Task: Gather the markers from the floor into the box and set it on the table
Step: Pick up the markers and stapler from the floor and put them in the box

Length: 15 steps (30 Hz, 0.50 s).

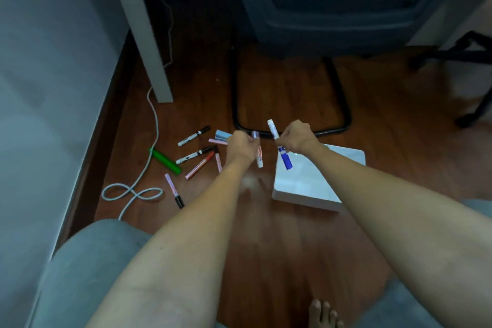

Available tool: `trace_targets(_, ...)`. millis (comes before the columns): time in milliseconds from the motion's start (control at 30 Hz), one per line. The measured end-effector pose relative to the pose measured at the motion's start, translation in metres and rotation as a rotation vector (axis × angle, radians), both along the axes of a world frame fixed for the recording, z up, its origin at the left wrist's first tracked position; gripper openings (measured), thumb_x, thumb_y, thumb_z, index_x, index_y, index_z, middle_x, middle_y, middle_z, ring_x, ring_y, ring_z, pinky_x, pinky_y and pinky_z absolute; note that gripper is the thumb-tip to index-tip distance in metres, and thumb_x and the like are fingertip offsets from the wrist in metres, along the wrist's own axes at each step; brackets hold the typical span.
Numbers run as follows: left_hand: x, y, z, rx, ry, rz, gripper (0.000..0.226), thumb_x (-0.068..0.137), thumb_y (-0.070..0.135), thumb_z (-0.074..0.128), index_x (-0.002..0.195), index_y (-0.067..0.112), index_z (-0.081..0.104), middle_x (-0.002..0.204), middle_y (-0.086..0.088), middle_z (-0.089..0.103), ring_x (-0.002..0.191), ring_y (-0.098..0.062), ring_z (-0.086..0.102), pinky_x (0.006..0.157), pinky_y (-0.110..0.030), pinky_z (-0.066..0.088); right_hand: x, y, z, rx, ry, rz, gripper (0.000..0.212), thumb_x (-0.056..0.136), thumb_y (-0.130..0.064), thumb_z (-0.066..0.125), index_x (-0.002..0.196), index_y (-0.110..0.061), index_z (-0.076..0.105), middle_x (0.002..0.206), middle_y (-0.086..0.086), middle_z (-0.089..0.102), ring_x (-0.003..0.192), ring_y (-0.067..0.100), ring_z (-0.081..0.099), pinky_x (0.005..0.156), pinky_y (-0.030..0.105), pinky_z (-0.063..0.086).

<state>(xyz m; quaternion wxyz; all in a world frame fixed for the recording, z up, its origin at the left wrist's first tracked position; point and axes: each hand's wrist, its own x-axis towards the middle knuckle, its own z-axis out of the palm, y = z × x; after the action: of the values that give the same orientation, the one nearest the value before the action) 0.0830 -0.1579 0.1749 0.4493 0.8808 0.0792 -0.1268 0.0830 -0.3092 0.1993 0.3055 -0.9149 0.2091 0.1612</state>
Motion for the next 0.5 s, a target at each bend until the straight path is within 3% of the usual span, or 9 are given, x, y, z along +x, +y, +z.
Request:
trace_targets(67, -0.004, -0.027, 0.003, -0.021, 0.0, -0.057, 0.037, 0.093, 0.023, 0.064, 0.075, -0.008, 0.075, 0.08, -0.026, 0.075, 0.067, -0.03, 0.069, 0.068, -0.036, 0.054, -0.014, -0.026, 0.004, -0.017, 0.002, -0.07, 0.034, 0.086, -0.023, 0.074, 0.103, 0.006, 0.072, 0.105, 0.022, 0.072, 0.096, 0.033, 0.072, 0.085, 0.038, 0.056)
trace_targets(167, -0.015, -0.064, -0.003, -0.061, 0.065, -0.097, 0.037, 0.092, 0.025, 0.067, 0.079, -0.008, 0.076, 0.084, -0.024, 0.076, 0.075, -0.032, 0.074, 0.076, -0.039, 0.061, -0.037, -0.056, -0.001, -0.012, 0.018, -0.159, 0.031, 0.088, -0.019, 0.074, 0.104, 0.007, 0.071, 0.106, 0.022, 0.072, 0.096, 0.033, 0.072, 0.084, 0.036, 0.057)
trace_targets(300, -0.029, -0.093, -0.019, -0.053, 0.098, -0.154, 0.038, 0.093, 0.025, 0.066, 0.077, -0.008, 0.075, 0.083, -0.024, 0.075, 0.081, -0.035, 0.074, 0.081, -0.039, 0.06, -0.063, -0.073, -0.016, 0.015, 0.039, -0.202, 0.031, 0.09, -0.019, 0.071, 0.107, 0.008, 0.071, 0.106, 0.024, 0.073, 0.099, 0.033, 0.072, 0.092, 0.042, 0.058)
trace_targets(500, -0.032, -0.099, -0.025, -0.023, 0.117, -0.178, 0.039, 0.094, 0.026, 0.064, 0.085, -0.011, 0.072, 0.088, -0.025, 0.074, 0.074, -0.031, 0.07, 0.086, -0.042, 0.06, -0.073, -0.076, -0.032, 0.012, -0.001, -0.193, 0.031, 0.092, -0.022, 0.07, 0.101, 0.007, 0.075, 0.099, 0.024, 0.074, 0.091, 0.035, 0.072, 0.087, 0.038, 0.059)
